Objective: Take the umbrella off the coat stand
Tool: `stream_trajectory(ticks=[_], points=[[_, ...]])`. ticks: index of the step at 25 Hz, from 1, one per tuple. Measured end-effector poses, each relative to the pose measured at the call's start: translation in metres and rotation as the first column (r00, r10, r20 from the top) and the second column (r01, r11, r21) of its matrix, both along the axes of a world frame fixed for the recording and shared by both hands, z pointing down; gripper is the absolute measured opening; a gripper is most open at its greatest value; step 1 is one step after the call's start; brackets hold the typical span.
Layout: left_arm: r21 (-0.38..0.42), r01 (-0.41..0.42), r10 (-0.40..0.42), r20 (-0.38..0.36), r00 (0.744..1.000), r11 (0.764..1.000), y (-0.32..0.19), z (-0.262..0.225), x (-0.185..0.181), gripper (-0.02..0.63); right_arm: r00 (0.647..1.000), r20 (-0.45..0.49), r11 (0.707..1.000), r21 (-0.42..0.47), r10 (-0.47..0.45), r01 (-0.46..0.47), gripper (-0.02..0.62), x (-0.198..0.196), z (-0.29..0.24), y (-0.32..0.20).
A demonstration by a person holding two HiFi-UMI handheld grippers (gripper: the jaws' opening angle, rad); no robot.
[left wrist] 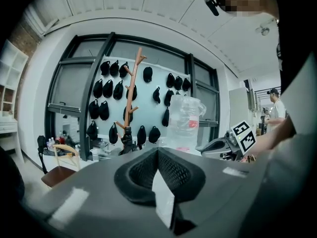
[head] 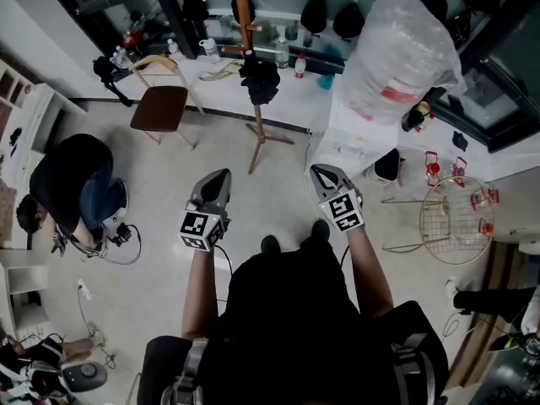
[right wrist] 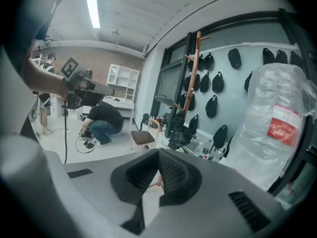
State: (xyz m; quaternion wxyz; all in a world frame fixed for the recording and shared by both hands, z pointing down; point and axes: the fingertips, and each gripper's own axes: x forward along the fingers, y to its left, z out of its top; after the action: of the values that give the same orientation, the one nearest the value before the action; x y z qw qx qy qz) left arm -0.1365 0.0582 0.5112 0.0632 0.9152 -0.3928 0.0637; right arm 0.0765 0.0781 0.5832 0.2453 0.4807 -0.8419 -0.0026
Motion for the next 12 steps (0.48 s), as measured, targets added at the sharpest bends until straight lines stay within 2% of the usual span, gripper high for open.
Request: stream_trajectory(ticks=[6, 12], points=[[-0.001, -0.019, 0.019, 0.008, 1.000, 1.000, -0.003, 0.001, 0.001, -0.002, 1.000, 0.013, 1.000, 0.004, 0.001, -0.001, 0.011, -0.003, 0.000, -0.004], [0.012, -0.015, 0.015, 0.011, 1.000, 1.000, -0.007, -0.004, -0.003, 0.019, 0.999, 0.029, 0.999, 0.033, -0.043, 0.042, 0.083, -0.017, -0.006, -0.003]])
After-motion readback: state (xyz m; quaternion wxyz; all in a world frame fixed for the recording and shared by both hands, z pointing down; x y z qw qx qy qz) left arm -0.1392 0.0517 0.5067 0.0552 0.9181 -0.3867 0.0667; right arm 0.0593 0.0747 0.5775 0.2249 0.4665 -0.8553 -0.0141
